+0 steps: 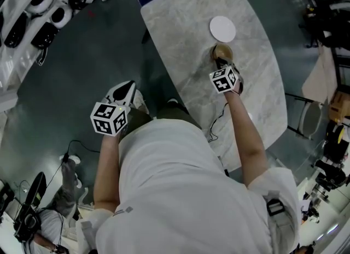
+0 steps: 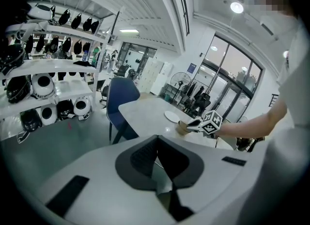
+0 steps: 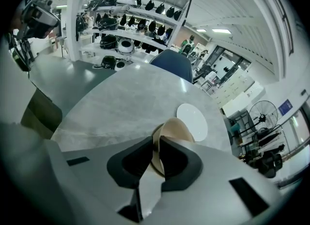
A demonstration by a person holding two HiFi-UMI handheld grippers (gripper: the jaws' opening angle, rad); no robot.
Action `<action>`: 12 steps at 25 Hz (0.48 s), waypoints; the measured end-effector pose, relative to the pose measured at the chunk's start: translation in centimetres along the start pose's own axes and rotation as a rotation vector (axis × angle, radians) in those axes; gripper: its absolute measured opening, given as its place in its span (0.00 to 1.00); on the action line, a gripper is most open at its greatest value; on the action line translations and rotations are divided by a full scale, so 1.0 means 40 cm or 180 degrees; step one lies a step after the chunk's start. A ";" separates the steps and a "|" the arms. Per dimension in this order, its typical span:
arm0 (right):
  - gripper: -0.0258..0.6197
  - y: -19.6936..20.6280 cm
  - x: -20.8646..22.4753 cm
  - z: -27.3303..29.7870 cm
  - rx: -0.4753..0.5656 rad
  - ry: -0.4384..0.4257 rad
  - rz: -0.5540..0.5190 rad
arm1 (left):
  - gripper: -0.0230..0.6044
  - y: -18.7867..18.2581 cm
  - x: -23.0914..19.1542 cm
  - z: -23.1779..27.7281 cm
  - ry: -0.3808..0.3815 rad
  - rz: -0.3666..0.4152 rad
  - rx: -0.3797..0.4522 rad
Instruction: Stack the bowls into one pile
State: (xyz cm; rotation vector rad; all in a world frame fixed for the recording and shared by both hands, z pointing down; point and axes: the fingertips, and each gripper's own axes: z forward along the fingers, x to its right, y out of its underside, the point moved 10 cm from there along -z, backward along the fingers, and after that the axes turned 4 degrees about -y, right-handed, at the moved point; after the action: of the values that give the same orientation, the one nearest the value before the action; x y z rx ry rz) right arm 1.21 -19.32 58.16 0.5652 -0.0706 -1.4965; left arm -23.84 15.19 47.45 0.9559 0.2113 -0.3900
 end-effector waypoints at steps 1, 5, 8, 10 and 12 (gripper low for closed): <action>0.11 0.002 0.000 0.003 0.0002 -0.0002 -0.0001 | 0.04 0.003 0.001 0.001 -0.0001 -0.0001 -0.0002; 0.11 0.013 -0.003 0.005 0.0007 -0.0012 -0.0019 | 0.04 0.014 0.014 0.004 0.0000 0.0003 -0.0003; 0.15 0.011 -0.003 0.000 0.0028 -0.0026 -0.0023 | 0.04 0.012 0.017 0.005 0.0003 0.0003 -0.0009; 0.17 0.008 -0.002 -0.002 0.0057 -0.0027 -0.0015 | 0.04 0.011 0.015 0.008 0.0003 0.0001 -0.0011; 0.17 0.005 -0.003 -0.007 0.0100 0.0006 -0.0002 | 0.04 0.011 0.012 0.011 0.0008 0.0001 -0.0013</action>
State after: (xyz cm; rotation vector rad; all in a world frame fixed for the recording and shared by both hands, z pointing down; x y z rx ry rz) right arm 1.49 -19.14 58.05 0.5918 -0.0927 -1.4977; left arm -23.21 14.95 47.86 0.9525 0.2140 -0.3880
